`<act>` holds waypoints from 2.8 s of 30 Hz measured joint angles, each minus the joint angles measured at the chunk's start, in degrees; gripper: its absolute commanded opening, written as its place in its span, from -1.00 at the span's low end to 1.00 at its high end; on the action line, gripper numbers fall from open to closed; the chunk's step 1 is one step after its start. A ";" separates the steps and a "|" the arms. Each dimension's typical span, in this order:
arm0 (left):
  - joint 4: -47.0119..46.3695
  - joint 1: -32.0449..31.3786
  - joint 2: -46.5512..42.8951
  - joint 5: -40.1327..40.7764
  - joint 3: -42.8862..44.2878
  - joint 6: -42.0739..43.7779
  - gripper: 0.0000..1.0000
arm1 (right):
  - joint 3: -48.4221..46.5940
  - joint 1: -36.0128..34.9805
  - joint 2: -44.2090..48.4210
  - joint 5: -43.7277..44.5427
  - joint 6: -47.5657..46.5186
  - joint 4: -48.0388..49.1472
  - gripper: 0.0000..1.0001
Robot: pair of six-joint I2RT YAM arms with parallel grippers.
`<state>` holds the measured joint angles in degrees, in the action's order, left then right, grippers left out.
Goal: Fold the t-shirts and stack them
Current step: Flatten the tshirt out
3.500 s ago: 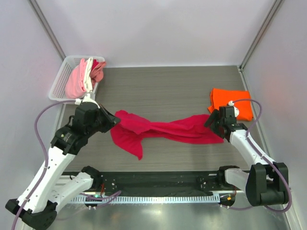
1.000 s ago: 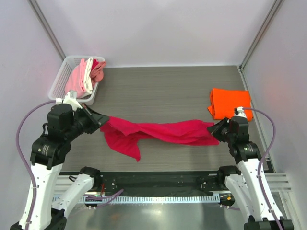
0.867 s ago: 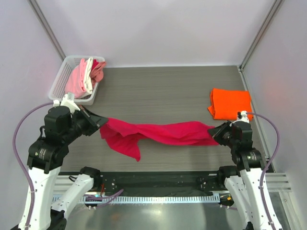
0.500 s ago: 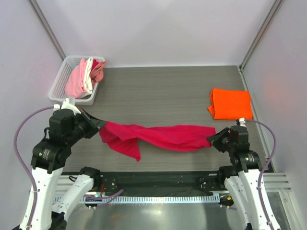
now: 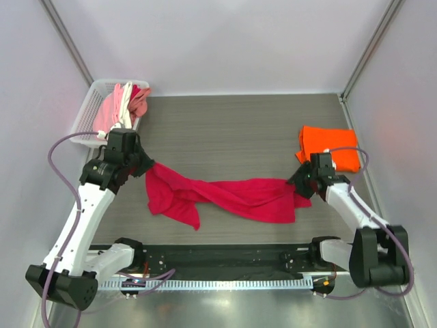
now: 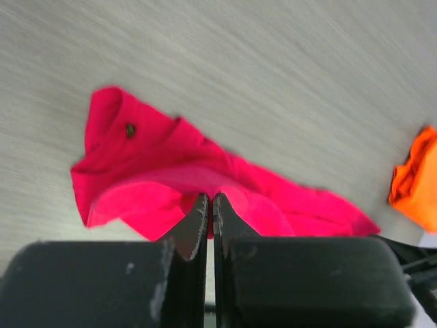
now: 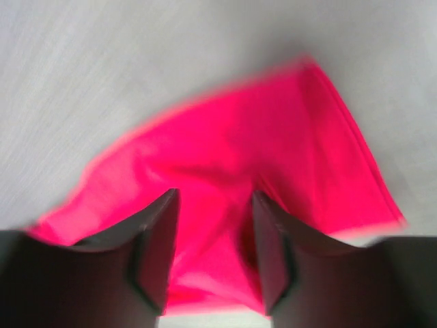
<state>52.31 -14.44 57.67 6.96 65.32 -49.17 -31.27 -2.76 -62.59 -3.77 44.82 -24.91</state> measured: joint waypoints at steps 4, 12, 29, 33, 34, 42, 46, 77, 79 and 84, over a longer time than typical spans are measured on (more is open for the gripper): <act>-4.59 0.00 1.16 4.39 -1.20 -0.90 -1.00 | -6.91 0.00 -10.32 0.17 -2.86 5.22 0.22; -10.84 2.54 7.15 4.37 -5.40 -3.93 -1.00 | -8.79 0.00 -15.08 -2.16 -6.82 8.55 0.46; -31.43 2.54 -5.86 1.62 -32.63 -12.00 -1.00 | -8.41 -17.07 12.17 8.81 -3.10 -16.46 0.28; -36.17 2.47 -7.19 3.37 -38.45 -11.91 -1.00 | -7.85 -25.40 10.01 12.79 0.83 -21.29 0.23; -36.59 2.47 -7.15 3.54 -38.95 -11.89 -1.00 | -7.61 -27.41 9.66 13.81 2.23 -22.64 0.20; -43.04 1.42 -5.09 3.52 -39.47 -10.82 -1.00 | -4.72 -42.75 3.43 17.59 14.71 -26.88 0.26; -43.76 1.33 -5.03 4.22 -39.50 -10.12 -1.00 | -4.72 -48.48 -4.61 19.45 19.98 -27.61 0.31; -43.54 1.33 -7.50 8.37 -40.06 -8.15 -1.00 | -13.70 -48.81 -16.02 23.08 21.09 -16.28 -0.71; -43.47 1.33 -8.02 9.14 -40.06 -7.80 -1.00 | -17.18 -48.74 -19.21 22.67 19.08 -14.91 0.00; -41.94 1.33 -7.15 11.82 -38.80 -7.61 -1.00 | -19.02 -48.76 -23.06 21.09 14.62 -10.69 0.42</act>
<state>10.37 -13.10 50.52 18.79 26.52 -56.77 -50.28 -51.53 -85.65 17.32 59.44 -35.59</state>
